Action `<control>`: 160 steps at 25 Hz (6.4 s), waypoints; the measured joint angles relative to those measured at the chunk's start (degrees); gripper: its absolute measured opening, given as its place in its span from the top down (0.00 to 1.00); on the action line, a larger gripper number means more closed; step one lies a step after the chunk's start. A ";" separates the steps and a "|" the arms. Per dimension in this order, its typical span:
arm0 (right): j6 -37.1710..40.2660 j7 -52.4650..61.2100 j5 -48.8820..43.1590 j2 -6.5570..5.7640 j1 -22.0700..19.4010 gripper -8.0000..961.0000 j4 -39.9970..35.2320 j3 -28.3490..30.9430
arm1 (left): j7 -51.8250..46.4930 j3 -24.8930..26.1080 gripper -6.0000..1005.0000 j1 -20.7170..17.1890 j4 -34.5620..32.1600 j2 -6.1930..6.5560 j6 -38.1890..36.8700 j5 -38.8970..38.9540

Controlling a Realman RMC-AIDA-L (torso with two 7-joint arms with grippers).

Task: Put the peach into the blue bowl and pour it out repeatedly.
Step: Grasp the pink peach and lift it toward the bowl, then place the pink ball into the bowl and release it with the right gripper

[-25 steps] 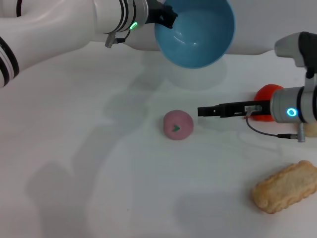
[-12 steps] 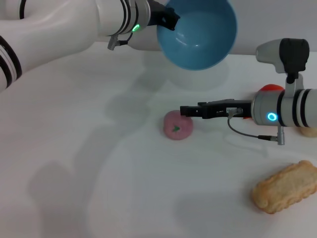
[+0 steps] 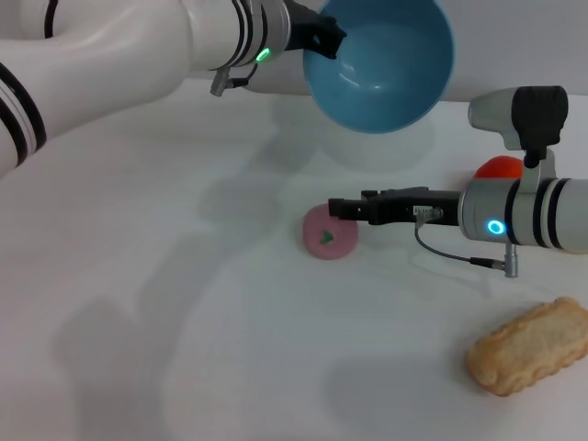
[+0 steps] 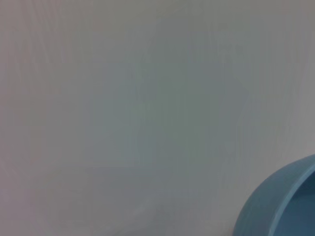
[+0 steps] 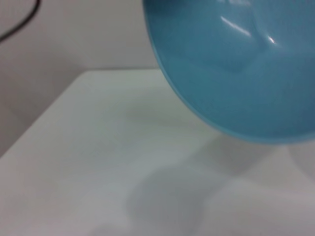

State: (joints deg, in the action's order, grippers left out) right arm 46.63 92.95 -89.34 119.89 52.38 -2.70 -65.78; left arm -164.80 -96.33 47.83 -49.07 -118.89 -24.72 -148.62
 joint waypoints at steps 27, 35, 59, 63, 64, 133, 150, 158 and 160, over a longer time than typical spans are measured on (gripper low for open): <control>-1.08 -4.30 0.78 -0.01 1.94 0.27 3.55 -0.40 | 0.00 -0.53 1.00 0.08 -0.66 -0.10 0.95 1.64; -3.72 -6.03 0.55 0.00 2.13 0.27 3.47 -0.11 | 0.00 -1.37 1.00 -0.19 -0.66 0.04 1.90 2.84; -0.27 -35.38 0.56 -0.01 1.30 0.27 10.64 12.22 | 0.03 -2.28 1.00 -1.70 -0.76 0.25 2.77 2.81; -0.44 -35.27 0.51 -0.01 1.72 0.27 11.72 12.88 | 0.00 -2.28 1.00 -1.88 -0.76 0.24 2.99 2.81; -0.44 -35.27 0.51 -0.01 1.72 0.27 11.72 12.88 | 0.00 -2.28 1.00 -1.88 -0.76 0.24 2.99 2.81; 22.93 -16.80 -8.83 -0.88 -15.44 0.90 -25.68 14.17 | -0.09 2.86 0.99 4.09 2.22 -0.10 -21.42 0.56; 19.48 -16.79 -5.63 -0.82 -14.65 0.75 -23.87 13.57 | -0.09 1.51 0.99 3.13 2.75 -0.11 -21.68 3.91; 21.25 -20.69 1.52 -0.86 -18.64 0.41 -25.75 14.29 | -0.07 0.97 0.99 1.95 2.93 0.15 -19.82 4.38; 21.82 -22.70 4.67 -0.96 -21.33 0.41 -27.29 14.32 | -0.05 0.97 0.99 1.84 2.96 0.22 -19.53 4.24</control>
State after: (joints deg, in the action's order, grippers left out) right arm 68.45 70.25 -84.67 118.93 31.06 -29.99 -51.47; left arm -164.85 -95.36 49.67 -46.12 -118.67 -44.25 -144.38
